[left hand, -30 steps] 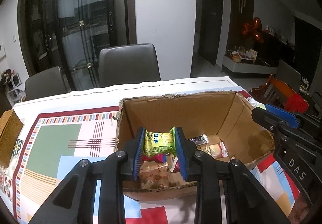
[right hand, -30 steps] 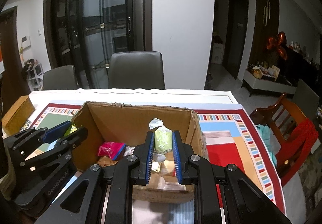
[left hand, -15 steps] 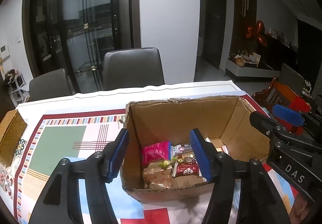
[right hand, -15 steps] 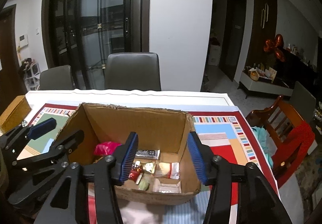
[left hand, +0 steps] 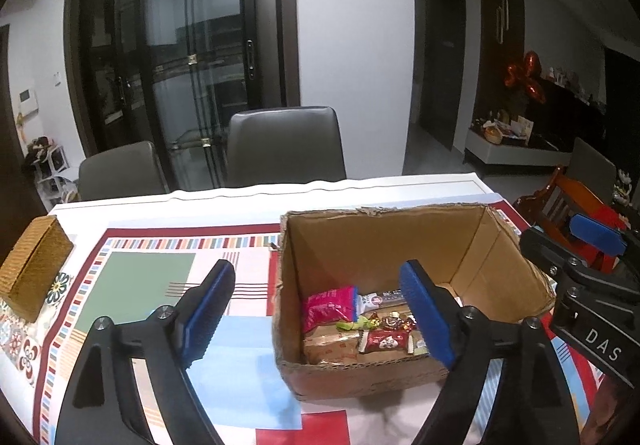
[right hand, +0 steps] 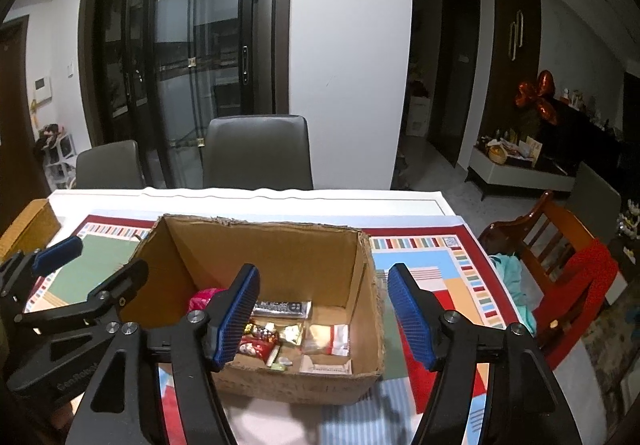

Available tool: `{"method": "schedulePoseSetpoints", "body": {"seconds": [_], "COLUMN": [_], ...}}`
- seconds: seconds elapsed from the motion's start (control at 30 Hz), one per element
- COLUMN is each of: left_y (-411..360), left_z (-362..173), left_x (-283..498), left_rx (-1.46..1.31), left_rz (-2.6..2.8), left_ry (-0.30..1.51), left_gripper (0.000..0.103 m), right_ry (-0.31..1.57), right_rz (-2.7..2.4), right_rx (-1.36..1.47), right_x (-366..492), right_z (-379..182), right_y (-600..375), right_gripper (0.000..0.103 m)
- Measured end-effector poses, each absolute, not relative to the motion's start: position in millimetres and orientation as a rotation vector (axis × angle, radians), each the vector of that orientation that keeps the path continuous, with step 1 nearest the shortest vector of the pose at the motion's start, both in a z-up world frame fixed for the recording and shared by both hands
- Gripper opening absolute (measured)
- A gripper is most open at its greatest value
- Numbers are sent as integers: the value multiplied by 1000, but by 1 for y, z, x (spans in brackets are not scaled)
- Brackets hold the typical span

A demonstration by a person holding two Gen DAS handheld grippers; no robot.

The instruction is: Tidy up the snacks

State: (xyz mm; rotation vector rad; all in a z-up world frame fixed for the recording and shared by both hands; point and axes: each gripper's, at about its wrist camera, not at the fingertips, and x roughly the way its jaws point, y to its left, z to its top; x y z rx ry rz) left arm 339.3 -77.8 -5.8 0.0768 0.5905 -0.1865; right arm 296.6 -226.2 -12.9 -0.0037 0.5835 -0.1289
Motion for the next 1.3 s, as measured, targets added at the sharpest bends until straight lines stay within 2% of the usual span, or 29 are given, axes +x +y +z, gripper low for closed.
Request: {"method": "schedulePoseSetpoints", "body": {"seconds": [1.3], "left_y": [-51], "left_z": [8], "left_x": [240], "left_rx": [75], "left_rz": [-158], "left_ry": [579], "left_gripper": [88], "right_ry": [547], "right_rz": [-149], "right_rx": [3], "right_x": [212], "right_z": [0], "right_y": [-223], "right_gripper": [67]}}
